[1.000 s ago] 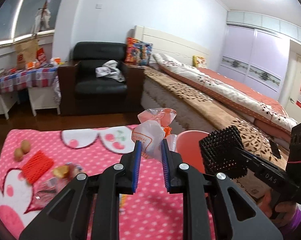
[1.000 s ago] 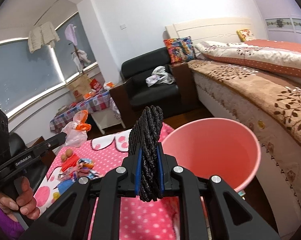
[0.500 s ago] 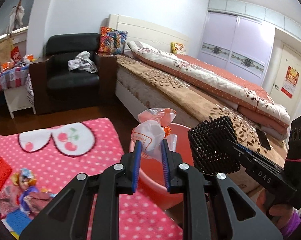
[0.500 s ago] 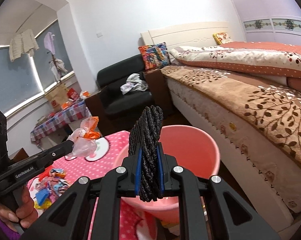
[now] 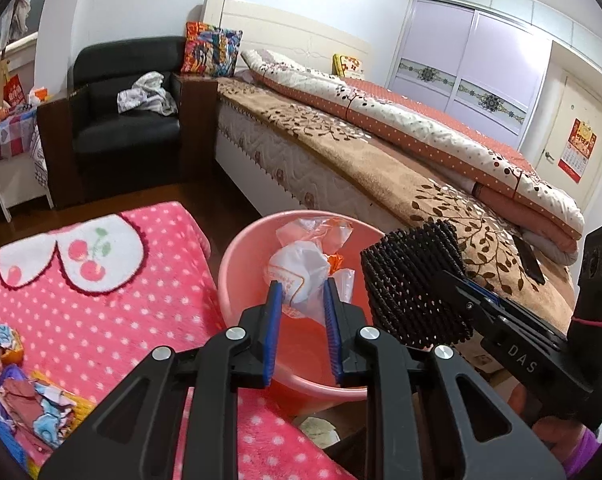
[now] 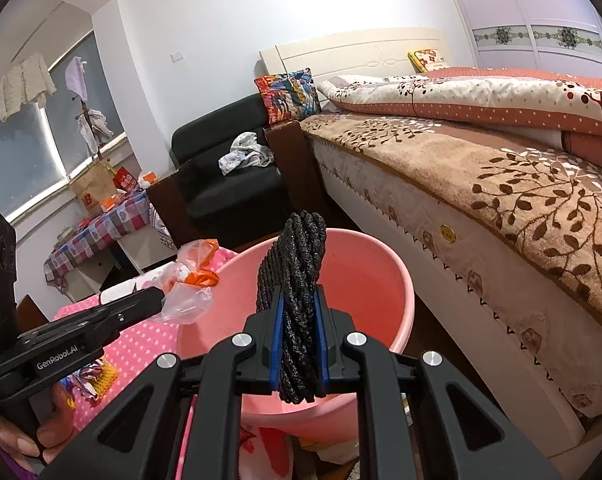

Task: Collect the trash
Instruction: 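Carry the plastic bag over the bucket and open the left tool while right carries the net, then open the right tool to drop the black foam net into the bucket, then move both open tools back over the items on the table, then grasp the blue foam net with the right tool while the left tool grasps the clear barcode wrapper, then carry the blue net and clear wrapper with both tools toward the pink bucket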

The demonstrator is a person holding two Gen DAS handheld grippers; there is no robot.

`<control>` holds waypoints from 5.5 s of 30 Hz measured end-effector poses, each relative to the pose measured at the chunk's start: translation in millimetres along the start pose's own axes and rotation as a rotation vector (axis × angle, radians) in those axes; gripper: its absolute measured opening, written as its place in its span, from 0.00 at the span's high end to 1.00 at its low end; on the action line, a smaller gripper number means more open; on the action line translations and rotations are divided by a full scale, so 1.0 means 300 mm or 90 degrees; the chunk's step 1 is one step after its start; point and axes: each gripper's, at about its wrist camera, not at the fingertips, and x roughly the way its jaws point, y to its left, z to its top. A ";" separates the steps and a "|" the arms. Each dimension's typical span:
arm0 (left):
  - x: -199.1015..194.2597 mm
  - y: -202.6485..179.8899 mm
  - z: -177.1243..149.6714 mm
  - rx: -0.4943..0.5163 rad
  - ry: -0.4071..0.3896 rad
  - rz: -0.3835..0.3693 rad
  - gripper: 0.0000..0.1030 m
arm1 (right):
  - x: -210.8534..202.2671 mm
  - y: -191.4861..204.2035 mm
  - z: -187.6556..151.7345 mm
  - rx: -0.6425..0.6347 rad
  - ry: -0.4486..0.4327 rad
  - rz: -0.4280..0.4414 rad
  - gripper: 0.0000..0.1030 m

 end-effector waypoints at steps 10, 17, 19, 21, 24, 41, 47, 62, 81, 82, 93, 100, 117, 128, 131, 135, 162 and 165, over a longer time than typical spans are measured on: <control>0.007 0.004 -0.009 -0.009 0.001 -0.001 0.60 | 0.025 -0.003 -0.018 -0.002 0.006 -0.011 0.70; -0.032 0.014 -0.018 -0.018 -0.007 0.014 0.60 | 0.015 0.028 -0.022 -0.014 0.007 0.007 0.57; -0.051 0.019 -0.018 -0.019 -0.014 0.022 0.60 | 0.004 0.059 -0.027 -0.025 0.007 0.015 0.57; -0.080 0.028 -0.021 -0.021 -0.025 0.035 0.60 | -0.007 0.088 -0.031 -0.036 0.006 0.027 0.57; -0.122 0.044 -0.025 -0.024 -0.035 0.053 0.60 | -0.023 0.133 -0.040 -0.049 0.007 0.044 0.57; -0.379 0.247 -0.117 -0.090 -0.062 0.153 0.60 | -0.082 0.418 -0.151 -0.116 0.046 0.154 0.57; -0.482 0.358 -0.167 -0.118 -0.073 0.204 0.60 | -0.085 0.511 -0.182 -0.135 0.057 0.182 0.57; -0.681 0.586 -0.327 -0.161 -0.080 0.320 0.60 | -0.060 0.689 -0.236 -0.185 0.081 0.224 0.57; -0.580 0.789 -0.343 -0.243 0.007 0.280 0.60 | -0.024 0.864 -0.302 -0.237 0.129 0.305 0.57; -0.565 0.798 -0.344 -0.244 0.014 0.282 0.60 | -0.012 0.877 -0.309 -0.242 0.137 0.308 0.57; -0.514 0.837 -0.364 -0.256 0.030 0.251 0.60 | 0.104 0.989 -0.355 -0.255 0.216 0.351 0.56; -0.517 0.837 -0.372 -0.253 0.021 0.240 0.74 | 0.152 1.017 -0.395 -0.239 0.276 0.379 0.48; -0.589 0.798 -0.334 -0.229 -0.030 0.194 0.85 | 0.216 1.052 -0.459 -0.241 0.323 0.328 0.91; -0.630 0.742 -0.260 -0.195 -0.063 0.183 0.85 | 0.085 0.966 -0.375 -0.232 0.240 0.315 0.95; -0.617 0.709 -0.243 -0.191 -0.068 0.181 0.85 | 0.053 0.936 -0.358 -0.228 0.225 0.303 0.95; -0.587 0.652 -0.215 -0.180 -0.068 0.181 0.85 | 0.029 0.886 -0.319 -0.215 0.202 0.278 0.95; -0.327 0.327 -0.049 -0.063 -0.038 0.106 0.85 | -0.017 0.451 -0.131 -0.104 0.108 0.059 0.95; -0.301 0.295 -0.039 -0.047 -0.034 0.096 0.85 | -0.025 0.413 -0.119 -0.096 0.100 0.040 0.95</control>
